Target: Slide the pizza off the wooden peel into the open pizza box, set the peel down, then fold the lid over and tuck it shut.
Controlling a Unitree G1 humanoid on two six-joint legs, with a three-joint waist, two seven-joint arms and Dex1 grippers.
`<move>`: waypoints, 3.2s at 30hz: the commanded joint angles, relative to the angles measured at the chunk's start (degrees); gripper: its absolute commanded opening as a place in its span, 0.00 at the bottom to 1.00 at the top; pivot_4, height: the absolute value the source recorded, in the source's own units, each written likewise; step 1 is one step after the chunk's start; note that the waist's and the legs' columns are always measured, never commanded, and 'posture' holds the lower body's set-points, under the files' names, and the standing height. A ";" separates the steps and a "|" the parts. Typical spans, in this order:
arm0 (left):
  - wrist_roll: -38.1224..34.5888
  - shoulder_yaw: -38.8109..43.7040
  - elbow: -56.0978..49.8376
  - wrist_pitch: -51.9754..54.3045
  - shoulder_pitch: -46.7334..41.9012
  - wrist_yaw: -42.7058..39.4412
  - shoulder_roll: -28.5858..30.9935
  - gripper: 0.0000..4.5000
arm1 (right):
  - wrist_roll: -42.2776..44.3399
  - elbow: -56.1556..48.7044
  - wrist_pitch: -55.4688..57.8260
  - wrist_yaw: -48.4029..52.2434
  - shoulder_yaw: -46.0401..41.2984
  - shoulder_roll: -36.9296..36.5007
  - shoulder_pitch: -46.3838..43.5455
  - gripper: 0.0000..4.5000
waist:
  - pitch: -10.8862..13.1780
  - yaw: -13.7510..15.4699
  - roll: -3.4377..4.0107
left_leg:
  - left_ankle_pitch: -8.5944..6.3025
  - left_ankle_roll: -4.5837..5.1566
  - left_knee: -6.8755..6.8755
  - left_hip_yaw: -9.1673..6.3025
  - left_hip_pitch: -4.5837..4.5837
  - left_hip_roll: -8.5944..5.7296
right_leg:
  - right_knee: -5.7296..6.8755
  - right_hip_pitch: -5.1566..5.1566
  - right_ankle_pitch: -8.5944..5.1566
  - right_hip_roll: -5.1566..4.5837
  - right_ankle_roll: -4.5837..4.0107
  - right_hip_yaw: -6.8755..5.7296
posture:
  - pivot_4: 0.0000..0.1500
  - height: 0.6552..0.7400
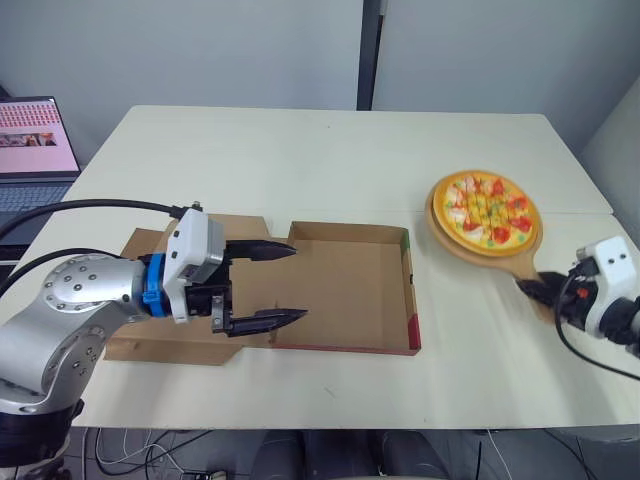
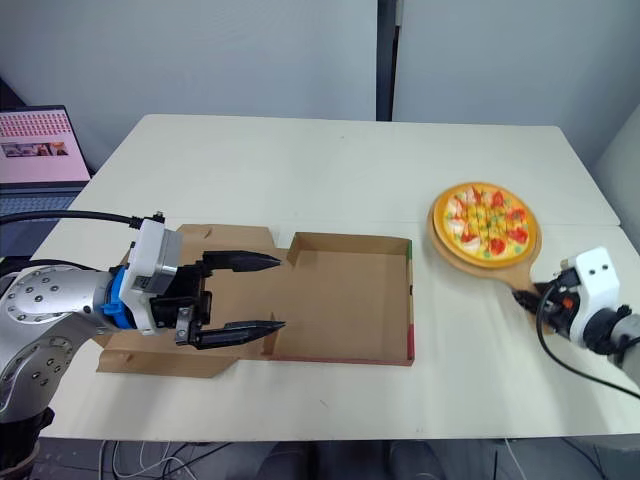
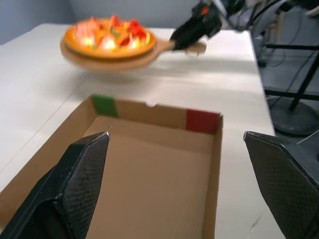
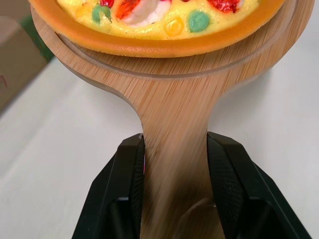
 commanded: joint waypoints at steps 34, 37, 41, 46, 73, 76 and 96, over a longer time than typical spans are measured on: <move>3.41 7.11 -2.17 -2.19 8.85 2.41 1.60 1.00 | -23.13 19.33 -40.69 22.53 29.39 -7.99 -31.93 0.34 | 0.12 -0.18 0.07 | 0.00 0.00 0.02 0.01 0.00 0.25 | 0.01 -0.05 0.05 -0.05 -0.08 -0.08 | 1.00 0.92; 3.61 6.49 -2.06 -2.41 8.61 2.60 1.46 1.00 | -24.75 20.83 -41.69 21.32 29.08 -7.40 -32.92 0.34 | 0.12 -0.18 0.07 | 0.00 0.00 0.02 0.02 0.00 0.26 | 0.02 -0.05 0.05 -0.05 -0.09 -0.08 | 1.00 0.92; 3.96 5.59 -1.69 -2.66 7.82 3.00 1.09 1.00 | -26.10 23.30 -42.38 19.22 28.13 -6.80 -35.03 0.34 | 0.13 -0.19 0.07 | 0.00 0.00 0.02 0.02 0.01 0.25 | 0.02 -0.04 0.07 -0.05 -0.11 -0.08 | 1.00 0.92; 3.97 4.35 -1.14 -2.83 6.53 3.34 0.49 1.00 | -24.02 24.59 -39.35 17.92 24.37 -7.46 -36.38 0.34 | 0.13 -0.18 0.08 | 0.00 -0.01 0.02 0.02 0.00 0.25 | 0.02 -0.05 0.08 -0.05 -0.12 -0.09 | 1.00 0.92; 0.39 -12.46 3.82 -0.06 -17.13 2.64 -10.26 1.00 | -11.70 -10.94 -1.17 4.21 -11.29 5.25 19.00 0.34 | 0.01 0.59 0.20 | 0.01 -0.02 0.06 0.01 0.04 0.02 | 0.05 0.07 0.09 0.04 -0.08 0.02 | 1.00 0.92; 0.14 -13.46 4.43 0.38 -18.24 1.71 -10.59 1.00 | -10.57 -11.22 1.18 2.40 -10.94 7.44 19.99 0.34 | 0.00 0.68 0.22 | 0.01 -0.02 0.05 -0.04 0.04 0.00 | 0.05 0.08 0.08 0.04 -0.07 -0.01 | 1.00 0.92; -2.06 -7.29 -0.25 2.73 -9.08 3.79 -7.95 1.00 | -9.73 -3.67 -17.53 10.45 -5.48 -4.13 12.99 0.99 | 0.00 -0.18 0.16 | 0.01 0.00 0.04 -0.10 0.08 0.00 | 0.00 0.14 0.07 0.06 -0.06 -0.05 | 1.00 0.92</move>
